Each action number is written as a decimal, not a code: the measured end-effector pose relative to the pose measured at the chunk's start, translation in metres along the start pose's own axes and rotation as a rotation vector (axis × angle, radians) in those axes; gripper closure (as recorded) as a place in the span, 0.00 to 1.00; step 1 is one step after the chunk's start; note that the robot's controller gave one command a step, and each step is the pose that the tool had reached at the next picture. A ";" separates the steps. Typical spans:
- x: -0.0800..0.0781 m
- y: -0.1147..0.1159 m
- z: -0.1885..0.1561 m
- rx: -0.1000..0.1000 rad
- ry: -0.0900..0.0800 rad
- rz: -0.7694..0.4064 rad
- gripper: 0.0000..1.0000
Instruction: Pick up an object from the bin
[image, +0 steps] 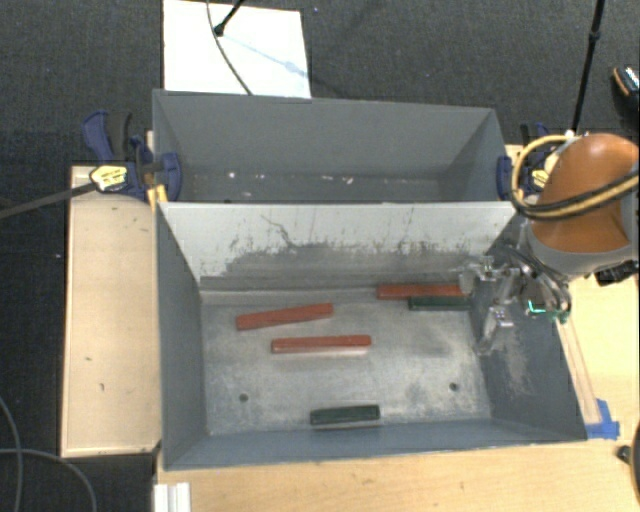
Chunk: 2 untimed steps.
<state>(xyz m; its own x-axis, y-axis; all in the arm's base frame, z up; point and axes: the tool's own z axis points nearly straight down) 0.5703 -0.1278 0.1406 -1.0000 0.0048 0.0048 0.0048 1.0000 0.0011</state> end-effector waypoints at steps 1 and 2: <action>-0.021 0.082 0.043 -0.004 -0.003 -0.042 0.00; 0.012 0.162 0.072 -0.002 -0.003 -0.203 0.00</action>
Offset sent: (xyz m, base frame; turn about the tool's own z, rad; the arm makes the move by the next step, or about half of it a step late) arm 0.0212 0.0755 -0.0409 -0.0342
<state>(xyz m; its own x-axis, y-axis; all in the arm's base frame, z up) 0.5586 0.0341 0.0692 -0.9804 -0.1972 0.0013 -0.1972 0.9804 0.0042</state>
